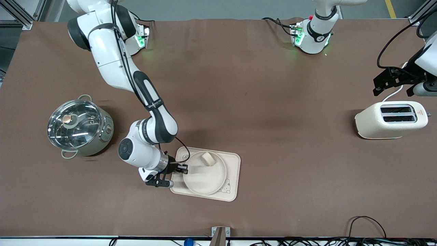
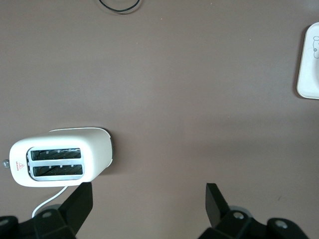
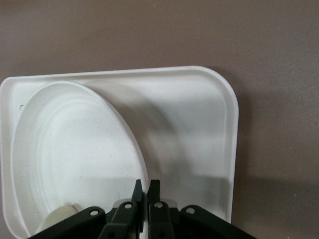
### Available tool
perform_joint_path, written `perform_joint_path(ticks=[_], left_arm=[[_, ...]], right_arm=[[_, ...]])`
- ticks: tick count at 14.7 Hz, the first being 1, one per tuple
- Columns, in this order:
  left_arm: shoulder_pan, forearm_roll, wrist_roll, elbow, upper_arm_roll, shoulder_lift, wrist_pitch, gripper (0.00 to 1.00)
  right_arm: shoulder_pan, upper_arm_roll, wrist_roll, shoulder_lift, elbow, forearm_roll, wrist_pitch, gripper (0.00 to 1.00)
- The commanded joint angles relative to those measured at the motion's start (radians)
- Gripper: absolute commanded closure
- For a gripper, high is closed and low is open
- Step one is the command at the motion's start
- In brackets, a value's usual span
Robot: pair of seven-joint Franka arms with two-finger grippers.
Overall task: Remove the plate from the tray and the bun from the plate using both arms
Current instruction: 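Lift the plate off the tray and set it beside the tray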
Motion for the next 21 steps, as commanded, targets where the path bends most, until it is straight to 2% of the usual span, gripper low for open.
perform_joint_path(ticks=[1, 4, 9, 11, 13, 15, 18, 19, 20, 21], left_arm=[[0.004, -0.014, 0.014, 0.025, 0.001, 0.009, -0.022, 0.00], [0.003, -0.013, 0.009, 0.025, 0.001, 0.009, -0.022, 0.00], [0.001, -0.014, 0.016, 0.025, 0.001, 0.009, -0.023, 0.00], [0.003, -0.014, 0.017, 0.025, 0.000, 0.009, -0.025, 0.00], [0.003, -0.014, 0.017, 0.024, 0.000, 0.009, -0.026, 0.00], [0.001, -0.014, 0.005, 0.025, 0.001, 0.009, -0.031, 0.00], [-0.004, -0.011, 0.002, 0.019, 0.000, 0.009, -0.070, 0.00], [-0.007, -0.014, -0.009, 0.016, -0.003, 0.007, -0.078, 0.00], [-0.016, -0.017, -0.020, 0.012, -0.008, 0.004, -0.095, 0.00], [-0.029, -0.030, -0.042, 0.005, -0.025, 0.006, -0.106, 0.00]], right_arm=[[-0.074, 0.100, -0.094, -0.089, -0.108, 0.034, -0.003, 1.00], [-0.065, 0.131, -0.098, -0.195, -0.256, 0.034, -0.006, 1.00], [-0.063, 0.176, -0.216, -0.425, -0.615, 0.034, -0.001, 1.00], [-0.043, 0.186, -0.223, -0.483, -0.715, 0.034, 0.042, 1.00], [0.004, 0.188, -0.229, -0.493, -0.780, 0.034, 0.135, 1.00], [0.039, 0.188, -0.226, -0.482, -0.795, 0.036, 0.233, 1.00], [0.035, 0.188, -0.226, -0.470, -0.794, 0.036, 0.241, 0.97], [0.033, 0.186, -0.223, -0.470, -0.791, 0.036, 0.241, 0.78], [0.035, 0.186, -0.226, -0.470, -0.788, 0.036, 0.243, 0.33], [0.037, 0.185, -0.227, -0.471, -0.788, 0.034, 0.244, 0.00]])
